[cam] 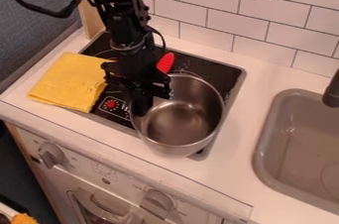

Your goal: Move silver pot to the top corner of the right side of the burner

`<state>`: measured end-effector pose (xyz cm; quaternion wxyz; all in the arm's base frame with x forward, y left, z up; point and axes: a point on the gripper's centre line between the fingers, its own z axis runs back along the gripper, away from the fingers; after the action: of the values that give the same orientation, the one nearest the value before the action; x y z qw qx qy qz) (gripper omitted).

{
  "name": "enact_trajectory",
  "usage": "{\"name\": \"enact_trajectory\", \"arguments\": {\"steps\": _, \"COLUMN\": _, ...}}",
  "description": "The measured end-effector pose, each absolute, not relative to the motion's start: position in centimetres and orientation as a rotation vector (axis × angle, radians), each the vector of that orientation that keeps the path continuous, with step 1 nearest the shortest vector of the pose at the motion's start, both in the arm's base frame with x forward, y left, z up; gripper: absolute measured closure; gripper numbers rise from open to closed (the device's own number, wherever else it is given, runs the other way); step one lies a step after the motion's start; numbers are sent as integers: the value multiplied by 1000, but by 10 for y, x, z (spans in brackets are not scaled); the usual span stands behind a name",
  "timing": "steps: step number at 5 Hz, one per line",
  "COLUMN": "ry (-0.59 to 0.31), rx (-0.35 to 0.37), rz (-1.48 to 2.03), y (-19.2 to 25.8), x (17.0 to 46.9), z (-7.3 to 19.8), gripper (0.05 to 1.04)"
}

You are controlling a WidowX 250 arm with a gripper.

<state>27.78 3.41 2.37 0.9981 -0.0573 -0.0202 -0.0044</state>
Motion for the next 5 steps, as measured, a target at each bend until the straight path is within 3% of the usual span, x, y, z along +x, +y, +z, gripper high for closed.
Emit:
{"name": "enact_trajectory", "arguments": {"steps": 2, "ry": -37, "rx": -152, "rz": 19, "y": 35, "x": 279, "z": 31, "gripper": 1009}}
{"name": "enact_trajectory", "arguments": {"steps": 5, "ry": -184, "rx": -178, "rz": 62, "y": 44, "x": 330, "z": 86, "gripper": 1009}}
